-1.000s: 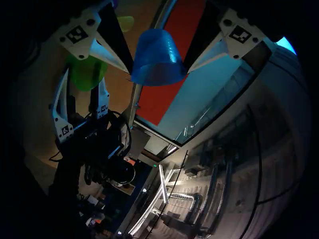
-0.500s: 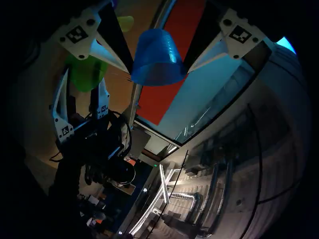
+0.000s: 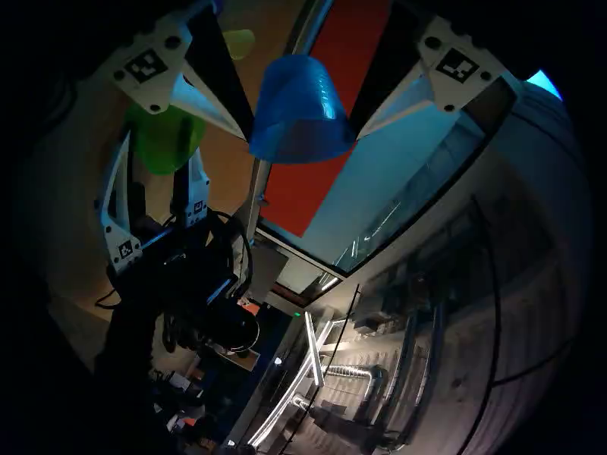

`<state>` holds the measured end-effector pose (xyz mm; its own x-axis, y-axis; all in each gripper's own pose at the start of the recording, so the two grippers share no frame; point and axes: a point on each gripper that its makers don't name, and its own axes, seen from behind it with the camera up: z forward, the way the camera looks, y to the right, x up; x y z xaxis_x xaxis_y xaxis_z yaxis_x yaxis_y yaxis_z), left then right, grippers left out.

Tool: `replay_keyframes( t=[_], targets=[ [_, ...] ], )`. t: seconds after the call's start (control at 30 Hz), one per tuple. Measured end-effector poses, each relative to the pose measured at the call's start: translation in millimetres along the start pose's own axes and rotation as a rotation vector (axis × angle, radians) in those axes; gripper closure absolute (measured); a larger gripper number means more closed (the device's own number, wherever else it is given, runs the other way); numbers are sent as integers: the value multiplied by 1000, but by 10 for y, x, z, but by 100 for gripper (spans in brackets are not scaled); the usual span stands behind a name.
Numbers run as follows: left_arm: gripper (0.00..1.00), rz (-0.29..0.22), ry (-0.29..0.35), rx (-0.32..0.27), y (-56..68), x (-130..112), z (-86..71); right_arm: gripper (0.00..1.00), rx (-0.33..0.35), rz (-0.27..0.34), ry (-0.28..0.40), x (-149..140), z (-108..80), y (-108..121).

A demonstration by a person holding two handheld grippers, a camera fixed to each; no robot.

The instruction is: Pour water

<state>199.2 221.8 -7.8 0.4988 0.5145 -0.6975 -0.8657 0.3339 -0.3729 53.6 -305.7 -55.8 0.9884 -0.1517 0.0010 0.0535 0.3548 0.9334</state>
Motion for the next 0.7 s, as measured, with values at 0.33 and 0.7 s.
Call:
replay_keyframes(
  t=[0.33, 0.7],
  targets=[
    [13, 6, 5, 1, -1, 3, 5, 13, 2, 2, 1, 0, 0, -6],
    [13, 26, 3, -4, 11, -10, 21, 13, 2, 2, 4, -1, -11, -4]
  ],
)
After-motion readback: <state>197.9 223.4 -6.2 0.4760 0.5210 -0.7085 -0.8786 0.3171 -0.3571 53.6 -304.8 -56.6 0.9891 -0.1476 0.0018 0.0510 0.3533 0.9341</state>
